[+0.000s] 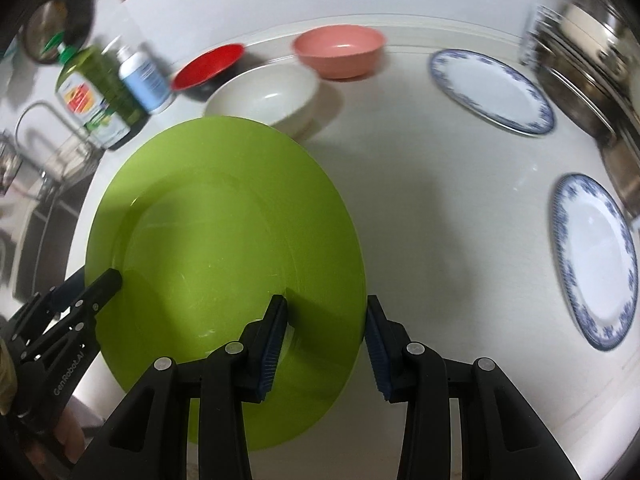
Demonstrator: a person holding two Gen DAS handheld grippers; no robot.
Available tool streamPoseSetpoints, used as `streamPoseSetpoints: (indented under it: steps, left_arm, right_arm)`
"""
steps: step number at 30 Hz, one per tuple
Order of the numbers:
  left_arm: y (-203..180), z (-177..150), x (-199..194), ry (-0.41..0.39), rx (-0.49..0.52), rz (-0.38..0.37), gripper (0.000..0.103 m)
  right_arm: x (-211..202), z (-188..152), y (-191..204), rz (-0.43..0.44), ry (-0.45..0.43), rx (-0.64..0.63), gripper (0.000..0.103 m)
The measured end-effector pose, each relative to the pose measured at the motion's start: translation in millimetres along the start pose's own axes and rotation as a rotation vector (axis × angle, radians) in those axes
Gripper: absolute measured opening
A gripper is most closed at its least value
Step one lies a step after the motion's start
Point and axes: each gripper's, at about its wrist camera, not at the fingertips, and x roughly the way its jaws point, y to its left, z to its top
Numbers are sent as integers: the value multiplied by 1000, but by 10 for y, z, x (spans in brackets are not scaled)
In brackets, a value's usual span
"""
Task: Organize plates and bowls
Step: 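Carry the green plate with both grippers toward the sink side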
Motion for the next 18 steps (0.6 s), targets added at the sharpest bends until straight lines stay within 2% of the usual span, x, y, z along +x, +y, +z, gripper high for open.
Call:
streamPoseSetpoints:
  steps: [8,18]
  left_arm:
    - [480,-120,58,38,-96,81,39]
    - [781,-174,315,84,-169,144,39]
  right_arm:
    - [259,47,495,56,47,-106,40]
    - [544,59,934,105,107,-202,40]
